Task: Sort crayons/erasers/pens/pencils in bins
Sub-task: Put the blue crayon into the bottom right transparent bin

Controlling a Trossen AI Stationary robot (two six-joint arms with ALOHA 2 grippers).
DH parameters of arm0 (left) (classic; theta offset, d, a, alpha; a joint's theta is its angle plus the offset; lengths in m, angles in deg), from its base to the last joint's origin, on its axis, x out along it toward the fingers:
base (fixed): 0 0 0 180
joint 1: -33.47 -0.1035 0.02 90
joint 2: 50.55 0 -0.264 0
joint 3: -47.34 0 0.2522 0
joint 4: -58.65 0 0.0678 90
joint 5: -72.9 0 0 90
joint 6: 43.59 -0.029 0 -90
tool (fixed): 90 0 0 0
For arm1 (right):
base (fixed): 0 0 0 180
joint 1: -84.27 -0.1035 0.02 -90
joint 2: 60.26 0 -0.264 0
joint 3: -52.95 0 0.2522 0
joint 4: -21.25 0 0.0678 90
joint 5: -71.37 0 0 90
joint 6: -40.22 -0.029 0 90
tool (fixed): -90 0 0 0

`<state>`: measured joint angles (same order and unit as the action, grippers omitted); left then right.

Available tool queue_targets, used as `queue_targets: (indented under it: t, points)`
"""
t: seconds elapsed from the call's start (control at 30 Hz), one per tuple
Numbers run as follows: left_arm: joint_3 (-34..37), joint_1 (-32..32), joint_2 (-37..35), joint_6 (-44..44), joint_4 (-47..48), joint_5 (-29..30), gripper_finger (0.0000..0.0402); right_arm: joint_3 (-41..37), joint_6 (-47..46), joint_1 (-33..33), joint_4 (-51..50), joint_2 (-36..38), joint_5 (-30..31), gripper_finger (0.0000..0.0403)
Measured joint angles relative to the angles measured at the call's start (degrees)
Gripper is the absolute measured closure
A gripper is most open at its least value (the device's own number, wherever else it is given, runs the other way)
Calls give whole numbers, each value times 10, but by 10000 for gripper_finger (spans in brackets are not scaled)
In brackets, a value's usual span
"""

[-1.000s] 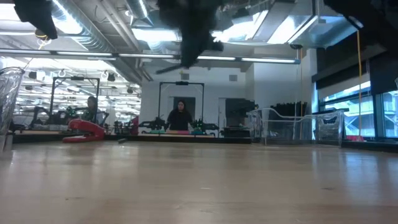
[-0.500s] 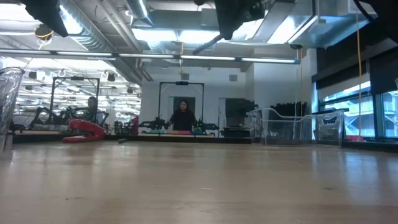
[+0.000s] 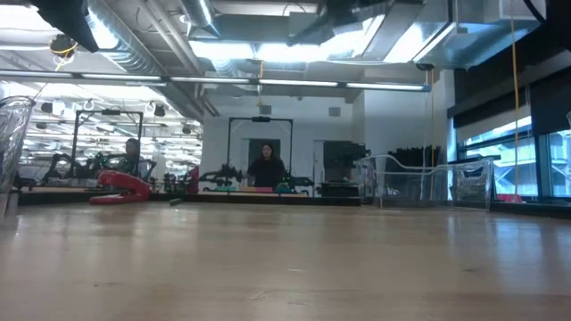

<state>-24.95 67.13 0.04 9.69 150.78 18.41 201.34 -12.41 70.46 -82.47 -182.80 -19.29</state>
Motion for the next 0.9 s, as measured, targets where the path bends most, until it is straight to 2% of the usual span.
queue_targets:
  t: [0.23,0.43,0.57,0.7,0.9]
  points:
    - [0,0,0,0,0,1,324,-36,-41,-8,0,65,56,383]
    - [0,0,0,0,0,14,324,-143,-105,-25,0,142,56,383]
    - [0,0,0,-24,-5,28,324,-221,-200,-50,-2,207,55,383]
    - [0,0,0,-102,-53,42,324,-282,-312,-88,-1,258,41,383]
    - [0,0,0,-222,-119,111,324,-358,-502,-156,0,288,-28,382]
